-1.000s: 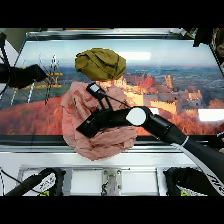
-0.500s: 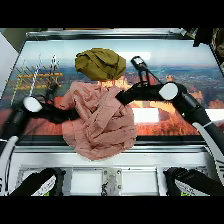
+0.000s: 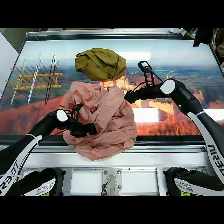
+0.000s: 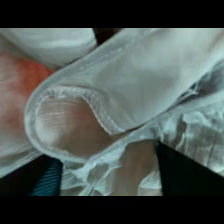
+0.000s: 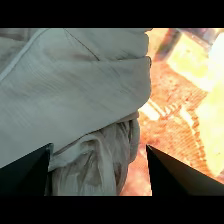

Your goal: Fold the clothes and pants, and hang the long-sleeved shirts on hangers.

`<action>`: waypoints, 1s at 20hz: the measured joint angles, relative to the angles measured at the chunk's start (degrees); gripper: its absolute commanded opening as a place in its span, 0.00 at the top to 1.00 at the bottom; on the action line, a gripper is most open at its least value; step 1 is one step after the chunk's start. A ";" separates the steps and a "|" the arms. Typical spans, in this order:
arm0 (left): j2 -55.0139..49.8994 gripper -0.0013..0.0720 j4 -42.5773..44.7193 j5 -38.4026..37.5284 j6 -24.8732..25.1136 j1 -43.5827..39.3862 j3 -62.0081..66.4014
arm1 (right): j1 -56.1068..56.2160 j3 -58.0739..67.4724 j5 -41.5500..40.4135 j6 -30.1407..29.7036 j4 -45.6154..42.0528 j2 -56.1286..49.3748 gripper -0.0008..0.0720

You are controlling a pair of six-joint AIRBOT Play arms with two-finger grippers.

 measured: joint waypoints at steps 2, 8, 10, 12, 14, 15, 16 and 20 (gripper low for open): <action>-0.46 0.97 -0.70 0.55 0.26 0.02 -0.17 | -0.09 1.11 0.04 -0.02 0.72 -2.89 0.12; 4.46 0.97 -1.16 0.15 0.42 4.96 -0.28 | -0.09 4.57 0.44 -2.08 9.86 -13.88 0.30; 7.02 0.97 -1.16 -0.83 0.42 7.17 -0.28 | -0.04 4.96 0.94 -5.33 15.32 -16.33 0.97; 9.88 0.97 -1.16 -2.25 0.39 9.27 -0.15 | -0.09 5.40 1.14 -8.37 19.12 -17.31 0.98; 12.46 0.97 -1.20 -3.56 -0.02 11.19 1.77 | -0.61 6.84 1.77 -10.34 20.41 -16.57 0.98; 13.64 0.97 -1.62 -4.33 -0.22 12.13 4.00 | -1.18 8.28 1.79 -10.80 19.78 -15.34 0.98; 14.58 0.97 -2.27 -4.81 -0.24 12.94 6.86 | -1.99 10.47 2.12 -10.82 17.92 -13.46 0.98; 15.26 0.97 -6.21 -4.44 -0.59 13.70 28.44 | -5.79 24.65 5.97 -6.54 5.38 -2.86 0.98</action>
